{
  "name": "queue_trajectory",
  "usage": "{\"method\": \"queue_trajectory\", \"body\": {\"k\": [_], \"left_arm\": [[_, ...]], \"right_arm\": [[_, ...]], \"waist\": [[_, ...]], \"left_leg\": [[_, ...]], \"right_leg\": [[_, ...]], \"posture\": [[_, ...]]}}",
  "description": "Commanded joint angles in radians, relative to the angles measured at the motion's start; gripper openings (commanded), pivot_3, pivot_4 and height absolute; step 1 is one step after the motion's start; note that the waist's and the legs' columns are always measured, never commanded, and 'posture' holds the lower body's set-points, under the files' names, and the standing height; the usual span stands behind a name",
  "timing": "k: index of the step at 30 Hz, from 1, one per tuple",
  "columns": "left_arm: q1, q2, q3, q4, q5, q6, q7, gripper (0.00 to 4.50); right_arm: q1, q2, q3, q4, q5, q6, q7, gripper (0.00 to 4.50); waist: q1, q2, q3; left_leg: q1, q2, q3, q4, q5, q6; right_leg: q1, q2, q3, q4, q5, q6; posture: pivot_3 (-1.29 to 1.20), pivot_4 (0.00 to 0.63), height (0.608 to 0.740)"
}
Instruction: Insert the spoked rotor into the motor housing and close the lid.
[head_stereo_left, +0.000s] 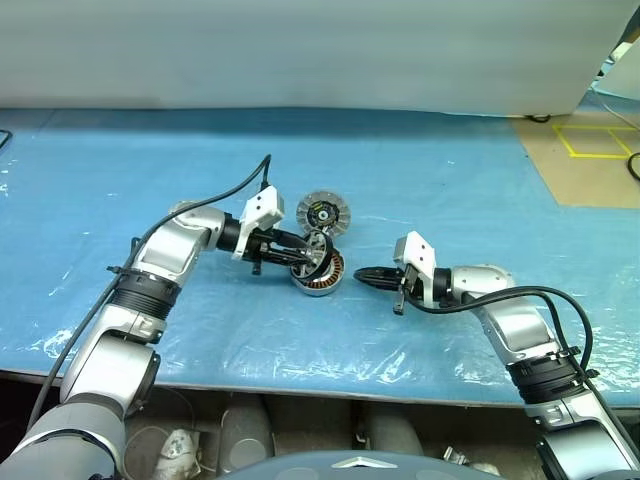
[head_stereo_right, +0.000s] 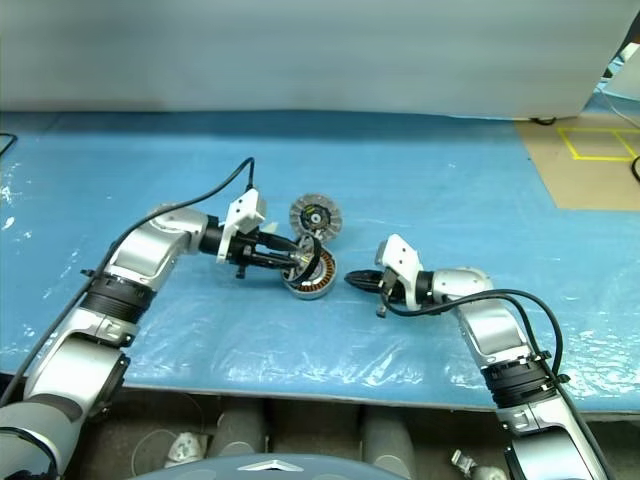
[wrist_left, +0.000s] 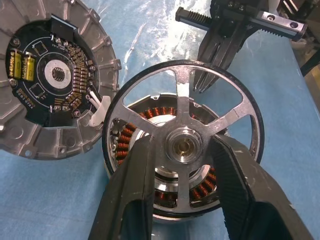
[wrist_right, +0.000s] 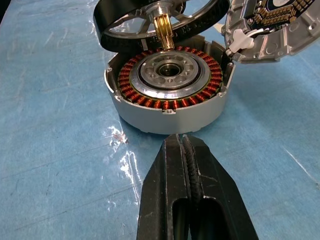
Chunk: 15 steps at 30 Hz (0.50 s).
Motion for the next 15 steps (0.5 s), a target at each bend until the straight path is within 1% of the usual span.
{"method": "queue_trajectory", "body": {"k": [1, 15], "left_arm": [[0.010, 0.019, -0.011, -0.011, 0.019, -0.014, 0.000, 1.36], [0.013, 0.033, -0.027, -0.004, 0.053, -0.012, 0.008, 1.36]], "right_arm": [[-0.008, -0.005, 0.002, -0.010, 0.000, -0.020, 0.004, 0.00], [-0.014, 0.002, 0.003, -0.015, -0.008, -0.019, 0.001, 0.00]], "waist": [[0.000, 0.000, 0.000], [0.000, 0.000, 0.000]], "left_leg": [[0.000, 0.000, 0.000, 0.000, 0.000, 0.000], [0.000, 0.000, 0.000, 0.000, 0.000, 0.000]], "right_leg": [[0.000, 0.000, 0.000, 0.000, 0.000, 0.000], [0.000, 0.000, 0.000, 0.000, 0.000, 0.000]], "posture": [[0.00, 0.150, 0.740], [0.00, 0.150, 0.740]]}}
